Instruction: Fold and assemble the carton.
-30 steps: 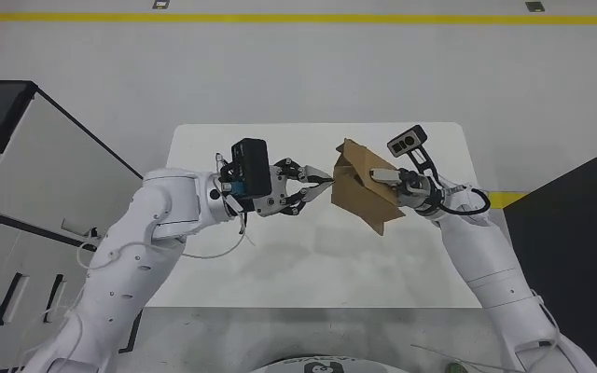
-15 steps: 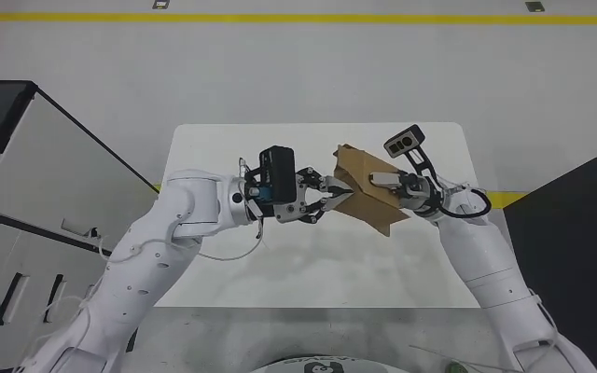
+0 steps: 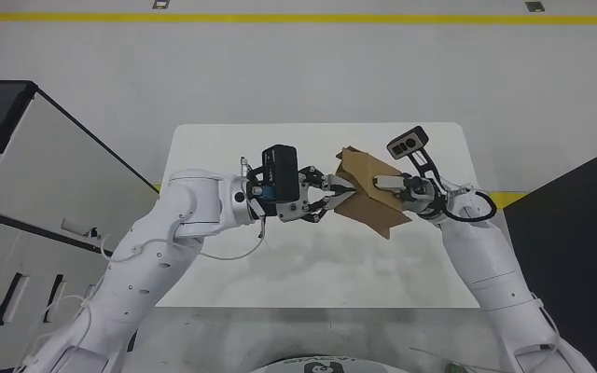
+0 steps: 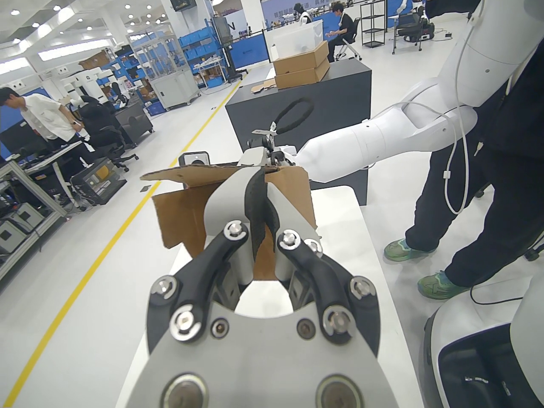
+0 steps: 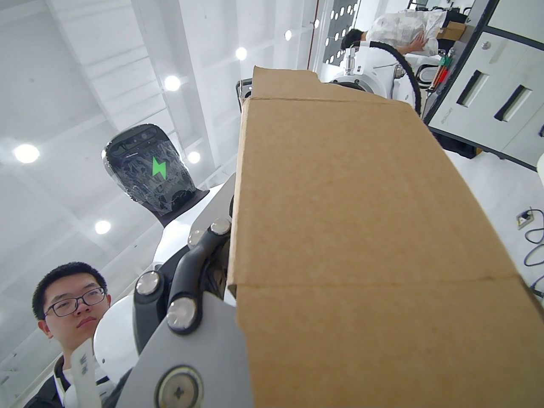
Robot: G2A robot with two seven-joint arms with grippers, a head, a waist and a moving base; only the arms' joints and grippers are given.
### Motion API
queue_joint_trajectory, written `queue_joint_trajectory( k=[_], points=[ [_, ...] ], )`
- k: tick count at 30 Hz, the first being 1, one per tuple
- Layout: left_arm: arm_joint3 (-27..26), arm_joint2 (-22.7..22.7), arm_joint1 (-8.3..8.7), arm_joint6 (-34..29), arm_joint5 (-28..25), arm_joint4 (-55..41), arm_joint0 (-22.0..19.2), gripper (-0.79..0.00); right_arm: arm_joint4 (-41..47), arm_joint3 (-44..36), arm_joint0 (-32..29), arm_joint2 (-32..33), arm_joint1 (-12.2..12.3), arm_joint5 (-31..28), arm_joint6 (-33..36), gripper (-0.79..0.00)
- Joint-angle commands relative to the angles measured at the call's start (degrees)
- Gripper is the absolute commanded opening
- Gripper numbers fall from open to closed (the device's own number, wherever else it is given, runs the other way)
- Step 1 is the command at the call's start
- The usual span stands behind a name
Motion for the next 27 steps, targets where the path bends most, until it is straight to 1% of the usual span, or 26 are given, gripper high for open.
queue_joint_trajectory(
  k=[1, 13, 23, 27],
  points=[
    [-0.11, 0.05, -0.02, -0.04, -0.06, 0.04, 0.05, -0.785, 0.04, -0.21, -0.16, 0.15, -0.02, -0.05, 0.03, -0.785],
    [-0.16, 2.09, -0.52, 0.21, 0.12, -0.38, -0.07, -0.785, 0.23, -1.26, -0.80, -0.19, -0.38, -0.20, -0.15, -0.785],
    [-0.48, 0.35, -0.31, -0.61, -0.11, -0.48, 0.36, -0.785, -0.21, -1.45, -1.21, 0.50, -0.44, 0.08, -0.30, -0.785],
    [-0.21, 0.64, -0.35, -0.48, -0.52, -0.99, 0.65, -0.785, -0.22, -1.65, -1.41, 0.62, -0.50, 0.02, -0.56, -0.785]
  ],
)
